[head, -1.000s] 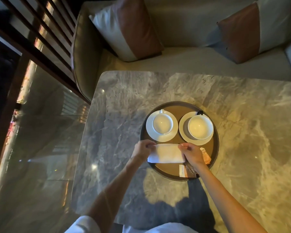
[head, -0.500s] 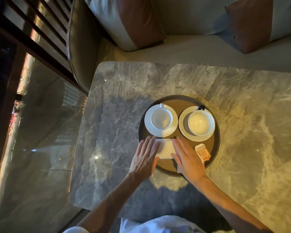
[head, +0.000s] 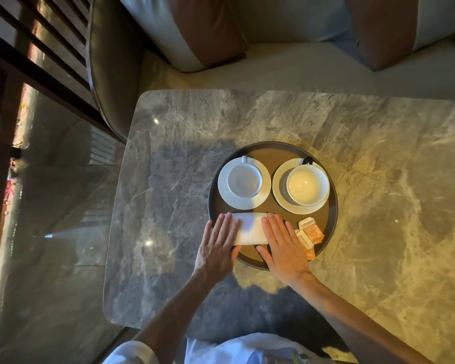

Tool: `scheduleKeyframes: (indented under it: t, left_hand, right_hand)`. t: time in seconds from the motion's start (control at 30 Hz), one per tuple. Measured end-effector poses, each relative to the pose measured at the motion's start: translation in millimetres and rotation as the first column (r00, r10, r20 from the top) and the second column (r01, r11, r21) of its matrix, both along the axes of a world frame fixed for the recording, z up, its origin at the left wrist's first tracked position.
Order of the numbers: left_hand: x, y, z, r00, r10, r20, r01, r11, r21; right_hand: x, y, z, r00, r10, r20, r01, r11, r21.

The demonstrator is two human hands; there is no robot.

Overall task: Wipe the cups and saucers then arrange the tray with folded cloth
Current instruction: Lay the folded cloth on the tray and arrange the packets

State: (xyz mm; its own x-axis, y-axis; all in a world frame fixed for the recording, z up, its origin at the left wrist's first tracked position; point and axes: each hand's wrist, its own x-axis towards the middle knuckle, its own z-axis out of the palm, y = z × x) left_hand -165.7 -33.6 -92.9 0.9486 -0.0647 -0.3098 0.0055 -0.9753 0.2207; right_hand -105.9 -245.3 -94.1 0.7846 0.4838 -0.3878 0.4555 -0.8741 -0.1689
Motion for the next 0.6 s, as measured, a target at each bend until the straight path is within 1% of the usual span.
scheduleKeyframes:
  t: [0.1, 0.27, 0.33, 0.4, 0.43, 0.47, 0.5, 0.53, 0.57, 0.6]
  left_hand:
    - [2, 2, 6, 0.999, -0.037, -0.007, 0.037, 0.999, 0.022]
    - [8, -1, 24, 0.997, -0.068, -0.036, 0.071, 0.994, 0.088]
    - [12, -9, 34, 0.999, -0.053, -0.001, 0.053, 0.994, 0.091]
    - [17, -21, 48, 0.996, -0.013, 0.093, 0.006, 0.997, 0.075]
    - [21, -30, 54, 0.989, 0.054, 0.14, -0.062, 0.997, 0.052]
    - [23, -41, 61, 0.973, 0.163, 0.161, -0.166, 0.986, 0.007]
    - [25, -52, 68, 0.943, 0.294, 0.154, -0.289, 0.956, -0.056]
    - [25, -63, 74, 0.902, 0.416, 0.117, -0.402, 0.907, -0.128]
    - [25, -75, 78, 0.861, 0.506, 0.044, -0.489, 0.849, -0.199]
    - [25, -86, 81, 0.826, 0.561, -0.058, -0.556, 0.791, -0.255]
  right_hand:
    - [1, 2, 4, 1.0, 0.011, -0.013, -0.011, 1.0, -0.007]
    - [-1, 7, 14, 1.0, -0.025, 0.001, 0.025, 1.0, 0.015]
    - [2, 9, 25, 1.0, -0.021, 0.02, 0.02, 0.996, 0.083]
    - [8, 2, 41, 0.994, -0.097, 0.051, 0.081, 0.964, 0.254]
    - [13, -7, 50, 0.98, -0.189, 0.062, 0.154, 0.92, 0.361]
    - [17, -18, 58, 0.95, -0.305, 0.058, 0.249, 0.859, 0.447]
    - [21, -32, 64, 0.907, -0.419, 0.038, 0.348, 0.798, 0.492]
    - [25, -47, 68, 0.86, -0.51, 0.008, 0.439, 0.748, 0.498]
    - [29, -60, 70, 0.821, -0.571, -0.025, 0.513, 0.718, 0.471]
    - [34, -72, 71, 0.797, -0.601, -0.056, 0.564, 0.708, 0.425]
